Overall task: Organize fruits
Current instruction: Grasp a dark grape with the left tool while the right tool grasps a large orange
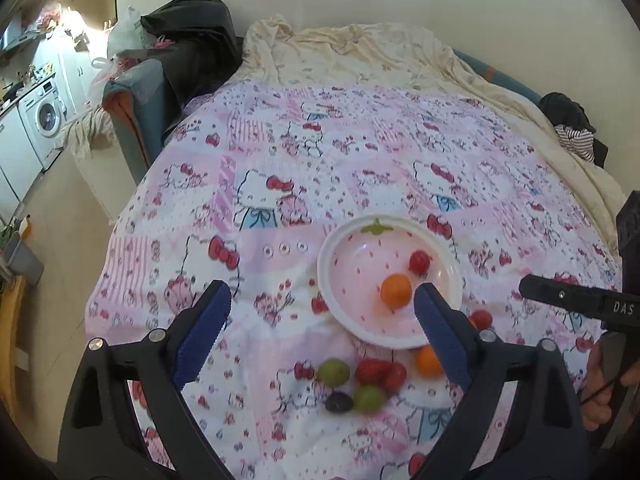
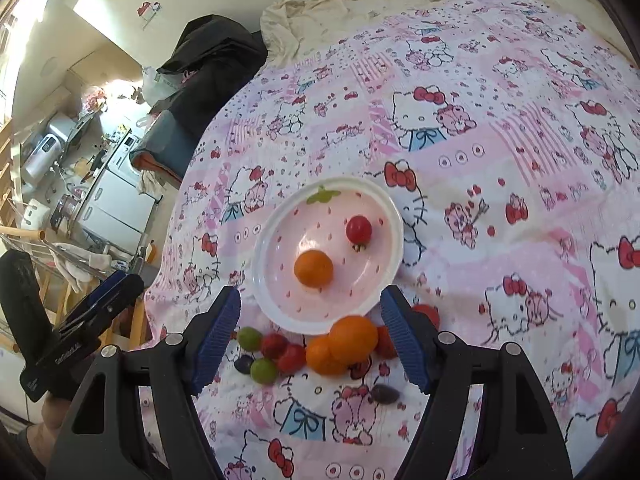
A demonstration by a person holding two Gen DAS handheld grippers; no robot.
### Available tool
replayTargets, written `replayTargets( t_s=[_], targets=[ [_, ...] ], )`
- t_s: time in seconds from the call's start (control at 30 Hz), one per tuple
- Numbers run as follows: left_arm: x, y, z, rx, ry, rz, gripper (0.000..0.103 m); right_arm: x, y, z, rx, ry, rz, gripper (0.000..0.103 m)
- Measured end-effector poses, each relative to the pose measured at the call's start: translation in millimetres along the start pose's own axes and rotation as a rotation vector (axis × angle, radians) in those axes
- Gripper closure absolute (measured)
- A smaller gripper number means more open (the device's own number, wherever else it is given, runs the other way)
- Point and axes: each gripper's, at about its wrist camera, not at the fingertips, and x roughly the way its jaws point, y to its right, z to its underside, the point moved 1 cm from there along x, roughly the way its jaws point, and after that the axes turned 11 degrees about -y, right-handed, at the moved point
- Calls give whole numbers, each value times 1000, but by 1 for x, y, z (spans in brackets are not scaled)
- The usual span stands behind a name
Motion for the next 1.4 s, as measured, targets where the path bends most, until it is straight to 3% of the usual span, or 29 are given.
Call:
replayTargets(
  t_s=[0.17, 0.43, 0.53, 0.8, 0.9, 1.03, 1.13, 1.37, 1.4],
  targets=[
    [8, -3, 13, -20, -58, -2, 12, 8, 2, 10, 26, -41, -5, 28],
    [34, -17, 23, -101, -167, -3, 12, 42, 27, 15, 184, -191, -55, 28],
    [42, -19, 24, -121, -203, -5, 12, 59, 31, 17, 200, -259, -62, 39],
    [69, -25, 31, -161, -313, -13, 13, 89, 27, 5, 155, -301, 67, 44],
    [83, -25, 37, -164, -380, -3, 27, 91, 23, 4, 109, -301, 130, 57],
    [106, -21, 50, -171, -493, 28, 46, 89, 22, 7, 69, -304, 162, 60],
    [115, -15, 60, -172, -554, 66, 51, 86, 24, 8, 85, -300, 134, 61],
    [127, -11, 67, -198, -600, 93, 60, 70, 19, 4, 104, -243, 29, 61],
    [128, -11, 67, -204, -602, 103, 67, 70, 18, 3, 104, -237, 22, 61]
  ],
)
